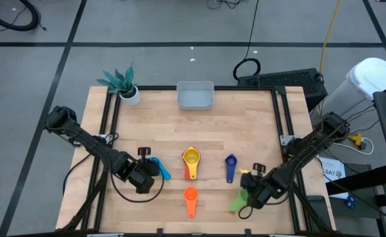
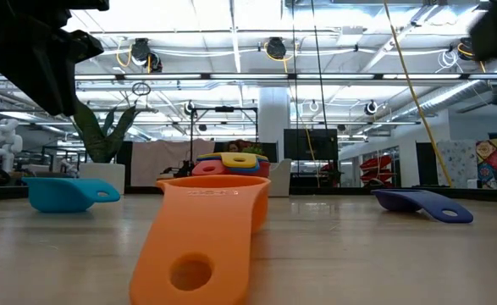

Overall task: Nest measuring cups in basket
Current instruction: Stack the green measuring cup on top of the yellow measuring cup

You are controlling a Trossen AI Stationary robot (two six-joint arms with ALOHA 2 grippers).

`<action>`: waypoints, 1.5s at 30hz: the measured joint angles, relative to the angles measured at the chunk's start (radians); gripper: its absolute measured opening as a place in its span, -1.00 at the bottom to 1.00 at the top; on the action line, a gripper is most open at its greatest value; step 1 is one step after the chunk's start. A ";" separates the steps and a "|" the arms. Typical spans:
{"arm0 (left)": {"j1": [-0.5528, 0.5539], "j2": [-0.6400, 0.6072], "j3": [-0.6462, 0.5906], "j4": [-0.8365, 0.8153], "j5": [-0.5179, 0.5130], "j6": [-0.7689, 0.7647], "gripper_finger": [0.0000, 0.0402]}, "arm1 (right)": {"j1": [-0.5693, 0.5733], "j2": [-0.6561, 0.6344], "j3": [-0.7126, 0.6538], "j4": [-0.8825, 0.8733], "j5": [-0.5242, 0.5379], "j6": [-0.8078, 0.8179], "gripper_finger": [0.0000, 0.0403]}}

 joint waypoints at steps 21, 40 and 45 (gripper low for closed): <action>0.000 0.000 0.000 0.054 -0.019 0.016 -0.52 | -0.428 0.225 0.536 -0.027 0.189 -1.090 -1.00; 0.000 0.000 0.000 0.089 -0.106 0.053 -0.52 | -0.623 0.367 0.695 0.016 -0.005 -1.401 -1.00; 0.000 0.000 0.000 0.129 -0.108 0.093 -0.52 | -0.641 0.384 0.694 0.031 -0.022 -1.411 -1.00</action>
